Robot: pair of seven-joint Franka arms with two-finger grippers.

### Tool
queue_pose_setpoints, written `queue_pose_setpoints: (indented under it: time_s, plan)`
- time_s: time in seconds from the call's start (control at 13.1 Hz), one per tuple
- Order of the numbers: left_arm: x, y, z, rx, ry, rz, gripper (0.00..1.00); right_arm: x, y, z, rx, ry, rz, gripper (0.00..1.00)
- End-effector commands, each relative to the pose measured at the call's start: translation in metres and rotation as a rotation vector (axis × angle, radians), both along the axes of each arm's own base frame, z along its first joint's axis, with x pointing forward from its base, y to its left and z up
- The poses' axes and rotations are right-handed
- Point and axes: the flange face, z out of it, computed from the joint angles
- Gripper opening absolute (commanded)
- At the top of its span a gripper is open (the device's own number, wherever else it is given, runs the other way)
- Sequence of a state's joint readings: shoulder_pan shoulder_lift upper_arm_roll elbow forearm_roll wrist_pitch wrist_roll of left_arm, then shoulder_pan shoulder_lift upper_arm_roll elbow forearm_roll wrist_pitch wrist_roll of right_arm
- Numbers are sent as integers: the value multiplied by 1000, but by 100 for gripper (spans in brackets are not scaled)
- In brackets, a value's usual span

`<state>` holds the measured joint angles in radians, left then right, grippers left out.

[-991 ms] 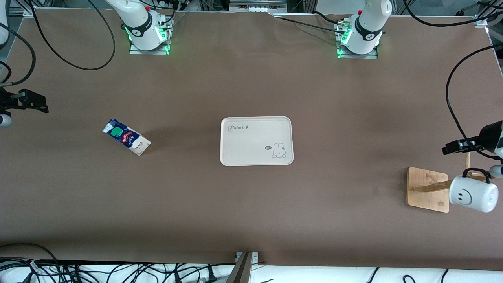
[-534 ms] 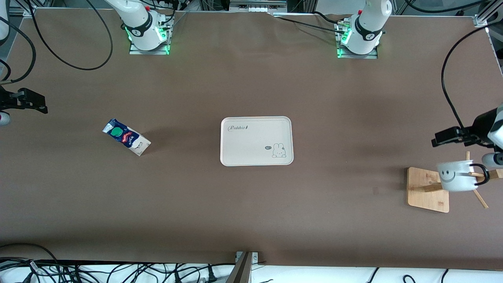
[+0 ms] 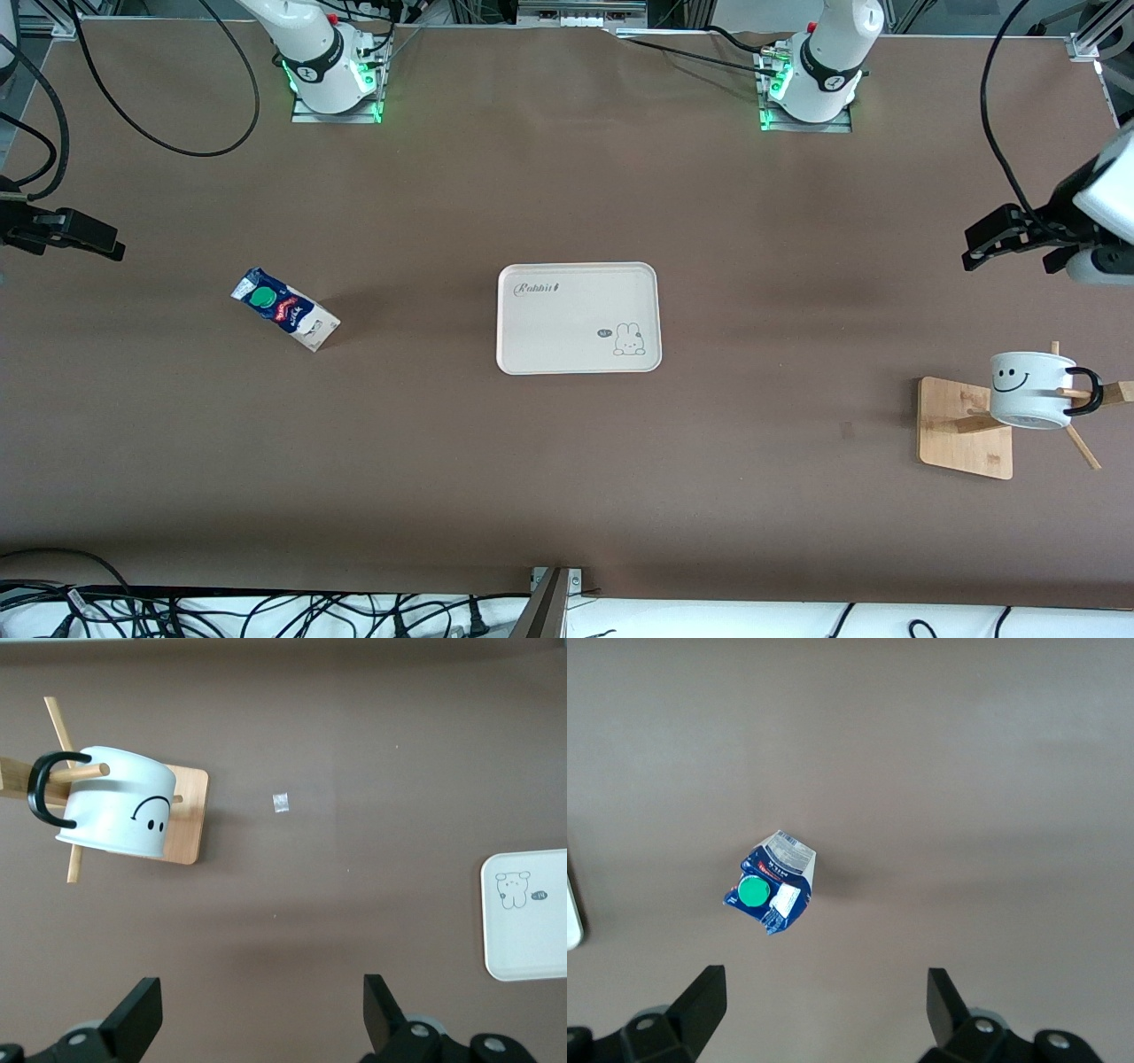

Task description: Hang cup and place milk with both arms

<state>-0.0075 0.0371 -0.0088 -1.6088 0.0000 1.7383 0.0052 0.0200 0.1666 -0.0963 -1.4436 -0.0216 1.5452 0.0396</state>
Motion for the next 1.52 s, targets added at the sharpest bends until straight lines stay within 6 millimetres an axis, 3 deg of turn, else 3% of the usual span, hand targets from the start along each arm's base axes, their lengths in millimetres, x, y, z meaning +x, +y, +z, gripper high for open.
queue_pose_setpoints:
  time_s: [0.0,0.3,0.61,0.91,1.45]
  plan:
    - [-32,1,-15,21,-21,-26,100,-4,4,2,11,2,-87,100]
    - [-29,-3,-18,24,23,-36,100,-5,5,7,2,-19,-42,100]
    - [-26,-6,-19,27,26,-38,100,-12,21,8,10,20,-18,100]
    - [-19,-6,-15,27,44,-37,100,-11,4,4,11,32,-44,100]
    - [-17,-6,-16,27,52,-37,100,-11,-7,3,66,29,-72,100]
